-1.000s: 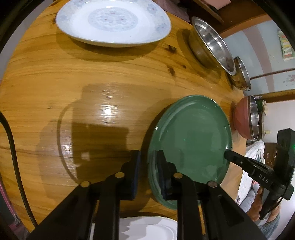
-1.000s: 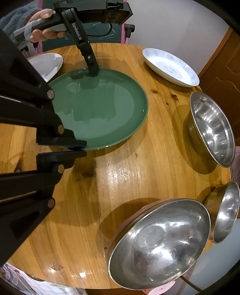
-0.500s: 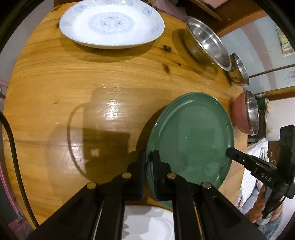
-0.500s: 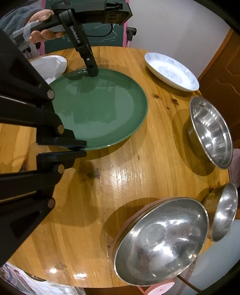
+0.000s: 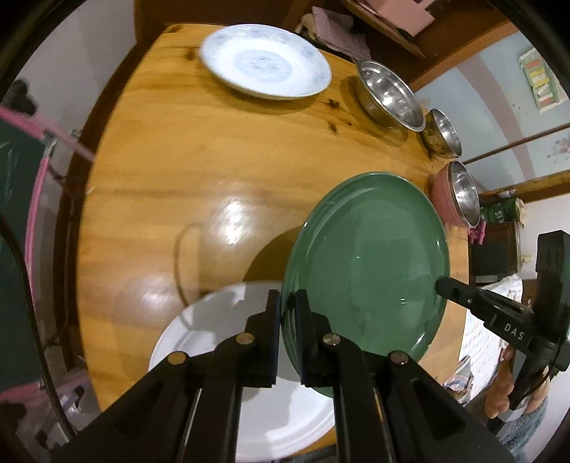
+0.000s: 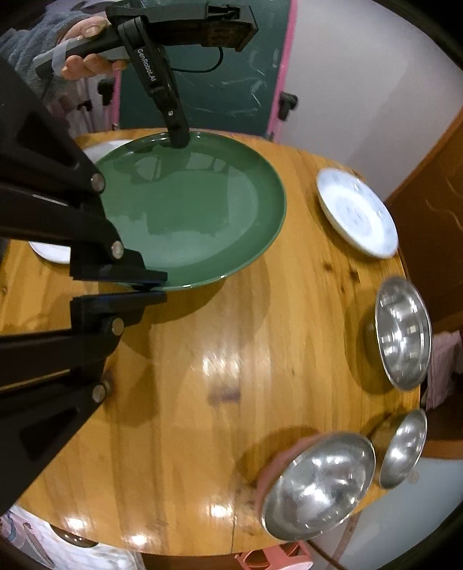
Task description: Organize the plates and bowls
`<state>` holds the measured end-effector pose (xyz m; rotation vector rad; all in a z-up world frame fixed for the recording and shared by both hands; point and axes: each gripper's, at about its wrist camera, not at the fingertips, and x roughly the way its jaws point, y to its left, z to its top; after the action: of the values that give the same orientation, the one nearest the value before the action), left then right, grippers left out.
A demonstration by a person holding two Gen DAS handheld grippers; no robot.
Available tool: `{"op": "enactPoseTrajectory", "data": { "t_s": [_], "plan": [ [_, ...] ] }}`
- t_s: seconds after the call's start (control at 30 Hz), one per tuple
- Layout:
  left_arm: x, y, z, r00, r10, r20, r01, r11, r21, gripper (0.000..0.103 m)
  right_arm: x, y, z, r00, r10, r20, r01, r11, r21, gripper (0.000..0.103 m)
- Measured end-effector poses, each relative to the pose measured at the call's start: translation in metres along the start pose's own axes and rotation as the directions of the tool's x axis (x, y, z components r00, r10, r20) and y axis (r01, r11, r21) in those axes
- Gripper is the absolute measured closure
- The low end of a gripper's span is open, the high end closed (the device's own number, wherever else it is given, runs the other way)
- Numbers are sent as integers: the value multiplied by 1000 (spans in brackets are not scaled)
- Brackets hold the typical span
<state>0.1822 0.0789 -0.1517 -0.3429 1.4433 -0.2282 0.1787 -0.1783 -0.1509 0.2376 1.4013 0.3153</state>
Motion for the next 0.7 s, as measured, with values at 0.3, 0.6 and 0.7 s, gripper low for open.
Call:
{"op": "enactPoseTrajectory", "data": {
  "t_s": [0.3, 0.6, 0.7],
  "plan": [
    [-18, 53, -67, 999, 38, 6, -38, 997, -65, 97, 20, 46, -45, 998, 26, -56, -31, 996, -83, 99],
    [5, 84, -104, 998, 53, -40, -58, 991, -121, 97, 54, 61, -75, 992, 8, -123, -23, 993, -114, 99],
    [14, 89, -111, 997, 54, -60, -61, 990, -126, 97, 65, 60, -80, 990, -2, -141, -13, 994, -109, 99]
  ]
}}
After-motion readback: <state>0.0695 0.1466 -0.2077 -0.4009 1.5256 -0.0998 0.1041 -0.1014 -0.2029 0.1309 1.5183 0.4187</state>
